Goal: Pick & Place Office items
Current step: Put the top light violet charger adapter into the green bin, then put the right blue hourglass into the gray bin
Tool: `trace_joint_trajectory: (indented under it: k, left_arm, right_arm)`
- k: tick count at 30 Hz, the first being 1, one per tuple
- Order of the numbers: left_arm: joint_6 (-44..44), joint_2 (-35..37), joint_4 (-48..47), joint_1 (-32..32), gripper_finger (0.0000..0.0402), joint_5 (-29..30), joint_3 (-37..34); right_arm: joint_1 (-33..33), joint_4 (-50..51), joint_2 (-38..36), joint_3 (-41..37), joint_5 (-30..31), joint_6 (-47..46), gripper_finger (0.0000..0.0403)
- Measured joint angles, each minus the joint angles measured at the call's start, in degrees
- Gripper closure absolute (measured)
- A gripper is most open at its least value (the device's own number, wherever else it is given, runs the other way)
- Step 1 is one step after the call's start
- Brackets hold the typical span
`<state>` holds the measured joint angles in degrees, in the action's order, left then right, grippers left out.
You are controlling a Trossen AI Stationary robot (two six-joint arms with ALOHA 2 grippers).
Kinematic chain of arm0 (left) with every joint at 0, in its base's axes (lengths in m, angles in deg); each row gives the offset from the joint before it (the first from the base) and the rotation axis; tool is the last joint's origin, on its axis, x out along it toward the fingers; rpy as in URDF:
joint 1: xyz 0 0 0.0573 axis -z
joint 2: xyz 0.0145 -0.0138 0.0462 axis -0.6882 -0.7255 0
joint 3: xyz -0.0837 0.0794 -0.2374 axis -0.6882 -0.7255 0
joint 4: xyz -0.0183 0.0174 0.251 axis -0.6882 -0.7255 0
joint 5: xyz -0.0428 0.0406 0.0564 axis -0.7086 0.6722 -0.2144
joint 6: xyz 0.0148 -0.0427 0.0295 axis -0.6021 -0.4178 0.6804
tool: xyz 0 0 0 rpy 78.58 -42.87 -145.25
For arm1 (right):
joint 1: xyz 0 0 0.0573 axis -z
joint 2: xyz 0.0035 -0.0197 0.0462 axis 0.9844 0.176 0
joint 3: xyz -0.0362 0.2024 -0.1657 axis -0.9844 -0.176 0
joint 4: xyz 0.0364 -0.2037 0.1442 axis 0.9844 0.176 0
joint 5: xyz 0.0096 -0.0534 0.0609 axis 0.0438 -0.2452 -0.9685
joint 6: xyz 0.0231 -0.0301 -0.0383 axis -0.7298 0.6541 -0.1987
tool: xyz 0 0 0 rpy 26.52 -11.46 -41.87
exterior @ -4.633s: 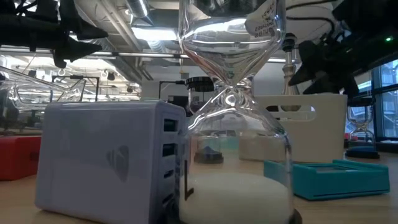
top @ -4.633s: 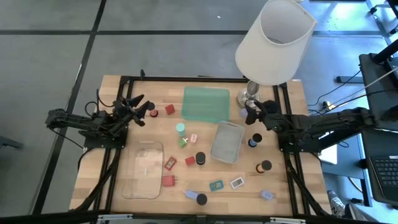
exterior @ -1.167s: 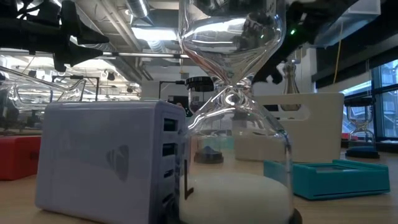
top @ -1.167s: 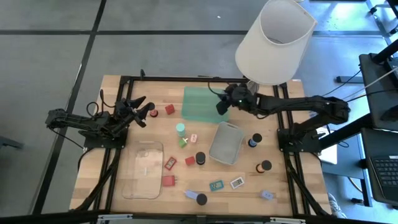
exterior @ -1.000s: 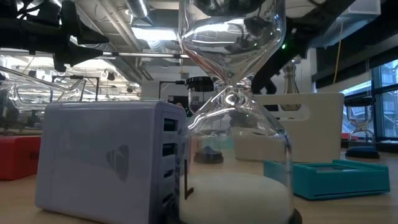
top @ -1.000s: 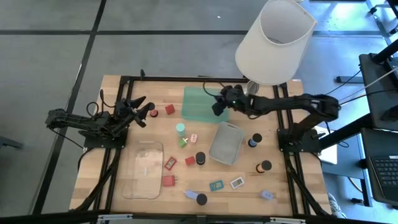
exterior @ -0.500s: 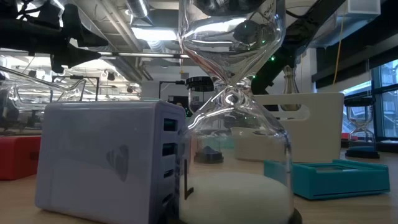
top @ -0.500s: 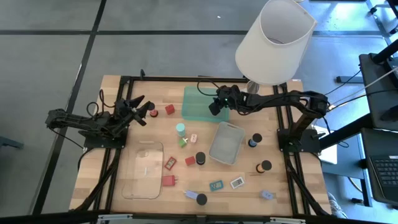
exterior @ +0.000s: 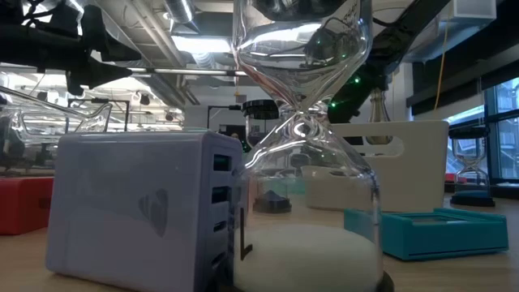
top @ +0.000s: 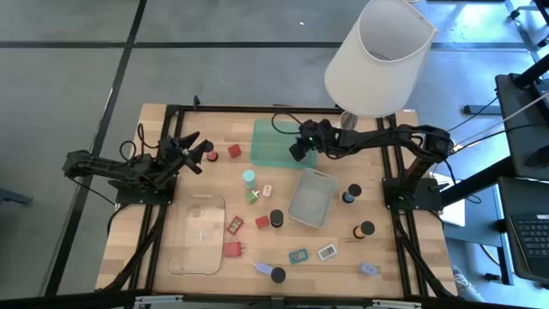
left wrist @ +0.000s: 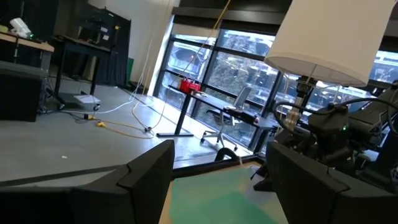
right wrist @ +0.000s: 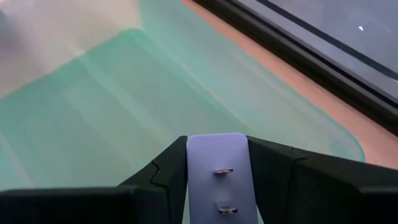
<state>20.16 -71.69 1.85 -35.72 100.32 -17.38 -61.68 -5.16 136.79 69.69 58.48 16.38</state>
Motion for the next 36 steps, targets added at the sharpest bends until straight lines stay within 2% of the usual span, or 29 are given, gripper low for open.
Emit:
trace_joint_trajectory:
  k: [13,21,31,36]
  left_arm:
    - [0.0,0.0,-0.3,0.0,0.0151,-0.1,0.0]
    - [0.0,0.0,-0.3,0.0,0.0151,-0.1,0.0]
    - [0.0,0.0,-0.3,0.0,0.0151,-0.1,0.0]
    - [0.0,0.0,-0.3,0.0,0.0151,-0.1,0.0]
  right_arm:
    - [0.0,1.3,0.0,0.0,0.1,-0.1,0.0267]
    - [0.0,1.1,0.2,-0.1,2.8,-0.1,0.0251]
    - [0.0,1.0,0.9,-0.1,3.3,-0.1,0.0284]
    - [0.0,-1.2,0.8,-0.1,3.9,1.9,0.0285]
